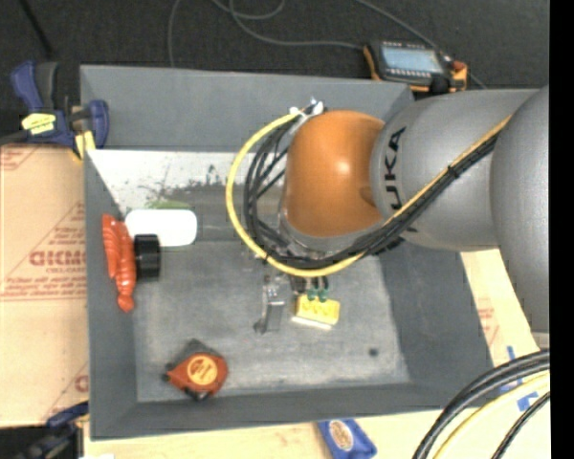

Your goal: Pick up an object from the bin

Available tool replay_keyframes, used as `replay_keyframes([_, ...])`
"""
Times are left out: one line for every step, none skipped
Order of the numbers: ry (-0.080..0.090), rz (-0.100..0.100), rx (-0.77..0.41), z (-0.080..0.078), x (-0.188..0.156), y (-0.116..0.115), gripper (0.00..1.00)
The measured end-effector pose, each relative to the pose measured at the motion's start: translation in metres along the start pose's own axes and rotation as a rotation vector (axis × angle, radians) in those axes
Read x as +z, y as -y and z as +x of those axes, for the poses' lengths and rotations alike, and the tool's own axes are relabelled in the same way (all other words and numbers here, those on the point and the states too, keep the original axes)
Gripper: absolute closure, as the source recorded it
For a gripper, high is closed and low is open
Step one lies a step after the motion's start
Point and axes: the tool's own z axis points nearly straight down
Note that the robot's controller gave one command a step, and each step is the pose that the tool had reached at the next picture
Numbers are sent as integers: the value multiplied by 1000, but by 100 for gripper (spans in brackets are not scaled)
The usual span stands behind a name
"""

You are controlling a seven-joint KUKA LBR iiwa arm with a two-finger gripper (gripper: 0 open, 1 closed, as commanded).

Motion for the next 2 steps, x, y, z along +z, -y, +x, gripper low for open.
replay_keyframes([8,-1,2,-2,-5,0,0])
replay_keyframes([10,0,-16,-23,24,34,0])
